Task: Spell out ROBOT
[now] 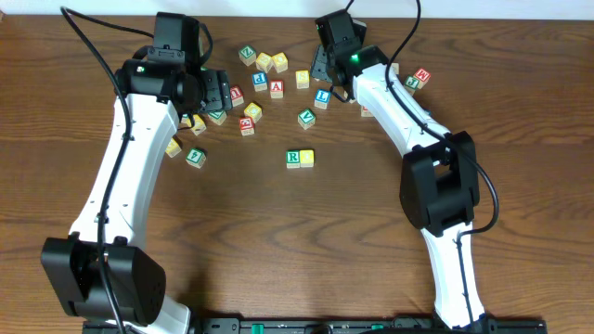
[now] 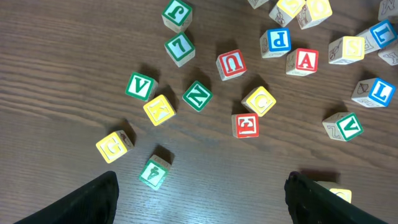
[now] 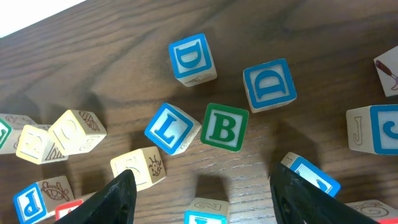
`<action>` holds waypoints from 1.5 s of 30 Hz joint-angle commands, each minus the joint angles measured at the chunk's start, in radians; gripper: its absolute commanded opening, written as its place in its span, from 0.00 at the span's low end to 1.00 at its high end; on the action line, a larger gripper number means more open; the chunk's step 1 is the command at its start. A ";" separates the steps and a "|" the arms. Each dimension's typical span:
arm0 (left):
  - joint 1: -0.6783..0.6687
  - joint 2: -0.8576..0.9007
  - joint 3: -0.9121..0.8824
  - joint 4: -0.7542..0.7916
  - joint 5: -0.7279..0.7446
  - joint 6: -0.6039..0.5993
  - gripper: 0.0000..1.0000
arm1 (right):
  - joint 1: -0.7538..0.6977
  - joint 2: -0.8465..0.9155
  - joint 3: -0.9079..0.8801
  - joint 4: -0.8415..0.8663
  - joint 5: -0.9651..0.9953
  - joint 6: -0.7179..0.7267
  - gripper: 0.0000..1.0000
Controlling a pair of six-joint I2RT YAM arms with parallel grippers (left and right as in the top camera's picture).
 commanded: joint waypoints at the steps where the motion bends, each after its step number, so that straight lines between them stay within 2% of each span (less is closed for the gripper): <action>1: 0.000 0.010 -0.012 -0.005 -0.013 -0.012 0.84 | 0.003 0.048 0.014 0.006 0.016 0.031 0.63; 23: 0.000 0.010 -0.012 -0.013 -0.013 -0.012 0.85 | -0.002 0.099 0.014 0.079 0.032 0.032 0.57; 45: 0.000 0.010 -0.012 -0.015 -0.013 -0.012 0.84 | -0.050 0.117 0.014 0.122 -0.010 0.066 0.59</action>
